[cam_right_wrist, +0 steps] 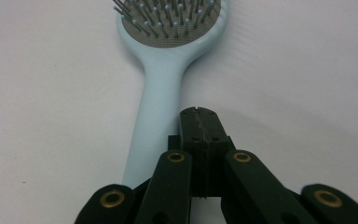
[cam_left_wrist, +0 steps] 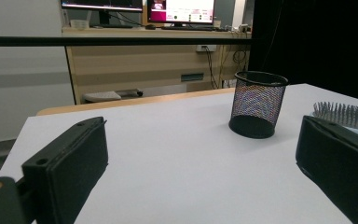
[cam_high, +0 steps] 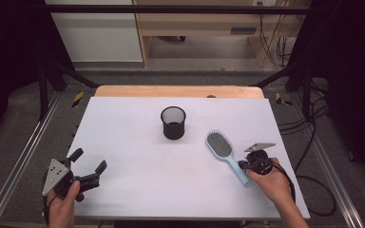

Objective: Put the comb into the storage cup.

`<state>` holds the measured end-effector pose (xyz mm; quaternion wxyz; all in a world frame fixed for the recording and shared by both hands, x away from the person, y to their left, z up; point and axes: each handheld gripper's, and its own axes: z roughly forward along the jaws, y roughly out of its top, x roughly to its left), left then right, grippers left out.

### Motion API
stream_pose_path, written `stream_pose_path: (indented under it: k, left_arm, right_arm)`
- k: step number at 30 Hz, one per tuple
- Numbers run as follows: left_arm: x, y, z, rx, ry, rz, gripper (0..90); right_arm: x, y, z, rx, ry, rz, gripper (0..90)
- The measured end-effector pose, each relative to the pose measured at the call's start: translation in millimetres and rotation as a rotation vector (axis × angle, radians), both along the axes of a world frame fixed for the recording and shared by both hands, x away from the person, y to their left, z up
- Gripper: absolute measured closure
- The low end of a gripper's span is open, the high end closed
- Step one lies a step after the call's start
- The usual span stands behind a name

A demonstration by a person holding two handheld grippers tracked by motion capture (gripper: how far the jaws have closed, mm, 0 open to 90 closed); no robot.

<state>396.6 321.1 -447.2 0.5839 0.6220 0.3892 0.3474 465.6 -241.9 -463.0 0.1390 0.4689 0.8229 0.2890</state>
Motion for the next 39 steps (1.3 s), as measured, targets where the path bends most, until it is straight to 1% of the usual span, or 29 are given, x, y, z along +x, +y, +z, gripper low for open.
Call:
stream_pose_path:
  k: [3,6,7,8,10,12,15,16,18,20,21,24,26,28,29,30,31,33,35,38,39]
  left_arm:
    - [0.1,0.3,-0.2,0.002,0.002,0.001,2.4]
    - [-0.3,0.9,0.3,0.002,0.0,0.004,2.4]
    - [-0.6,1.2,0.1,-0.004,0.001,0.005,2.4]
    - [-0.5,1.3,-0.6,-0.012,0.005,0.005,2.4]
    - [0.3,1.2,-2.0,-0.011,0.013,0.008,2.4]
    - [0.5,1.5,-1.3,-0.013,0.012,0.009,2.5]
    - [0.6,1.5,-1.4,-0.01,0.012,0.01,2.5]
    - [0.5,1.7,-1.9,-0.018,0.015,0.01,2.6]
    - [0.9,1.7,-2.5,-0.016,0.019,0.01,2.6]
    - [1.2,2.3,-1.1,-0.009,0.012,0.014,2.6]
    - [0.9,2.9,-0.6,-0.012,0.01,0.018,2.6]
    - [0.8,3.4,-1.7,-0.012,0.016,0.019,2.6]
    - [1.4,2.2,-2.5,-0.006,0.023,0.014,2.6]
    - [1.1,1.1,-1.9,-0.002,0.019,0.011,2.6]
    - [1.1,1.1,-1.9,-0.002,0.019,0.011,2.6]
    - [0.3,0.2,-1.7,0.002,0.019,0.008,2.6]
    - [0.4,0.0,-2.0,0.005,0.02,0.007,2.6]
    - [0.7,-0.3,-2.0,0.007,0.021,0.007,2.6]
    - [0.9,-0.2,-1.4,0.007,0.018,0.007,2.6]
    - [1.5,-0.1,-1.8,0.008,0.019,0.008,2.6]
    - [1.5,-0.1,-1.9,0.008,0.019,0.009,2.6]
  right_arm:
    - [-2.2,2.7,0.2,-0.007,-0.012,0.012,90.0]
    - [-3.7,3.6,0.8,0.006,-0.019,0.002,90.0]
    - [-4.0,3.5,0.5,0.011,-0.022,-0.003,90.0]
    - [-4.2,3.4,0.1,0.014,-0.022,-0.005,90.0]
    - [-4.9,2.5,1.2,0.02,-0.027,-0.013,90.0]
    - [-6.2,1.5,3.1,0.018,-0.037,-0.016,90.0]
    - [-8.7,0.6,8.8,0.039,-0.061,-0.026,90.0]
    - [-9.7,0.8,10.8,0.053,-0.071,-0.034,90.0]
    - [-10.9,0.7,13.9,0.07,-0.077,-0.028,90.0]
    - [-12.0,1.7,16.6,0.072,-0.09,-0.032,90.0]
    - [-12.6,2.3,17.8,0.076,-0.097,-0.028,89.7]
    - [-13.9,6.2,20.1,0.081,-0.106,-0.025,86.6]
    - [-13.9,8.8,22.0,0.076,-0.109,-0.023,81.9]
    - [-13.0,10.8,24.9,0.07,-0.118,-0.033,74.8]
    - [-12.7,11.4,26.1,0.07,-0.113,-0.038,69.9]
    - [-11.6,12.6,26.7,0.07,-0.11,-0.05,61.5]
    - [-10.5,13.6,27.5,0.069,-0.099,-0.054,56.3]
    - [-9.0,15.5,28.5,0.065,-0.104,-0.058,46.3]
    - [-6.5,18.7,28.5,0.058,-0.119,-0.059,32.9]
    - [-2.8,24.0,25.2,0.042,-0.109,-0.079,18.6]
    - [-1.7,25.5,23.9,0.039,-0.107,-0.081,16.5]
